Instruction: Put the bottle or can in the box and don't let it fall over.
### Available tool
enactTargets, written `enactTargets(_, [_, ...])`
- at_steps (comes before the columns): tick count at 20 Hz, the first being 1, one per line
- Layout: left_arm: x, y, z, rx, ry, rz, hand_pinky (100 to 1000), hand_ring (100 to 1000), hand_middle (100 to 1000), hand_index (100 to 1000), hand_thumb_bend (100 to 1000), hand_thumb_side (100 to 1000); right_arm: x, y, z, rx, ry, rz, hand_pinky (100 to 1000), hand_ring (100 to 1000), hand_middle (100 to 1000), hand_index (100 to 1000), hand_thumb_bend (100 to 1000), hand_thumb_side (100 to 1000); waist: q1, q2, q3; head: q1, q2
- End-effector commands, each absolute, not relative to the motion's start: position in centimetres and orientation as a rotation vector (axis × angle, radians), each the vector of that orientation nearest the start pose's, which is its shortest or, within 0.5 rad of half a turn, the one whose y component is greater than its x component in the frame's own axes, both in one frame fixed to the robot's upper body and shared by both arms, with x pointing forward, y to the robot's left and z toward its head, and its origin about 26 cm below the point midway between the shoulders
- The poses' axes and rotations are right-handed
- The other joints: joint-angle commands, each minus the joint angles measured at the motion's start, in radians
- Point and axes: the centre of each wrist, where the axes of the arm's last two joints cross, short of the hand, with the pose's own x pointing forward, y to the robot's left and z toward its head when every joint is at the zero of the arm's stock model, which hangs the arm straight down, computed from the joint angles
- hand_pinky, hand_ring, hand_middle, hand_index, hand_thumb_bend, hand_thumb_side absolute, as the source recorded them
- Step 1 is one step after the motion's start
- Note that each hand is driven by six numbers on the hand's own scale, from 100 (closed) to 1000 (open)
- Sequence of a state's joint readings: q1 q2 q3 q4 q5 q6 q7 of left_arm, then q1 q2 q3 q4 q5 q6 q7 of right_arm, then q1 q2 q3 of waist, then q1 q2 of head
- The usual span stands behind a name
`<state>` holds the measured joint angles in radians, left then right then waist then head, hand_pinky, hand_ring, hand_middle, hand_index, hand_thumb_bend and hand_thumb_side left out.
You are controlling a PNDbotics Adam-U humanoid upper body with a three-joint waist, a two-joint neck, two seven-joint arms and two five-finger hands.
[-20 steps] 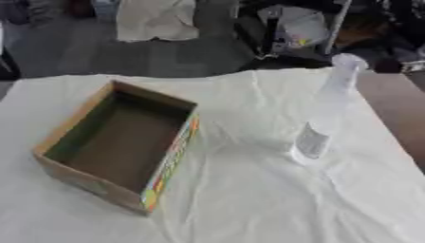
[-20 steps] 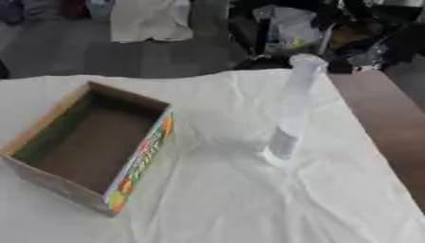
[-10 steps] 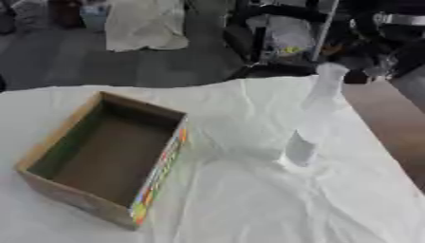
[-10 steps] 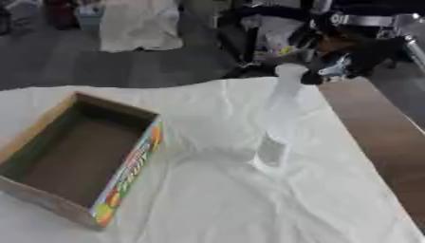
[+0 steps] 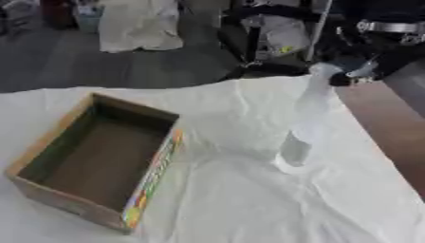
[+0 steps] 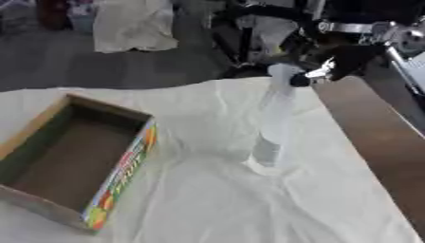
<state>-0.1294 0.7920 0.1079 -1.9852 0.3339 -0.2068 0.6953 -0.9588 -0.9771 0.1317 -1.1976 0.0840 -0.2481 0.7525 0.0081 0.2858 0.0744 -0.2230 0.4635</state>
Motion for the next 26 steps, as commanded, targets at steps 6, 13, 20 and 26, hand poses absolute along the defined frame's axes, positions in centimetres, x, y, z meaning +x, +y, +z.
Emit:
enactTargets(6, [27.3, 35.6, 23.4, 0.561, -2.415, 0.217, 706, 815, 822, 833, 466, 773, 39.2, -41.3, 38.6, -0.606, -1.656, 1.469, 827, 821, 767, 818, 526, 445, 0.002, -0.003, -0.003, 0.0, 0.007])
enactTargets(13, [27.3, 35.6, 23.4, 0.564, -2.406, 0.219, 706, 815, 823, 832, 461, 776, 39.2, -41.0, 38.9, -0.589, -1.668, 1.47, 808, 788, 737, 787, 497, 439, 0.006, 0.002, -0.003, 0.003, 0.014])
enactTargets(20, [27.3, 35.6, 23.3, 0.57, -2.401, 0.218, 707, 816, 823, 832, 457, 777, 38.8, -40.3, 40.1, -0.532, -1.706, 1.488, 795, 788, 738, 791, 483, 443, 0.006, 0.0, -0.011, 0.01, 0.02])
enactTargets(26, [27.3, 35.6, 23.3, 0.571, -2.397, 0.219, 706, 815, 823, 832, 455, 778, 38.4, -40.0, 40.5, -0.495, -1.714, 1.501, 785, 791, 745, 797, 475, 445, 0.004, -0.004, -0.022, 0.012, 0.019])
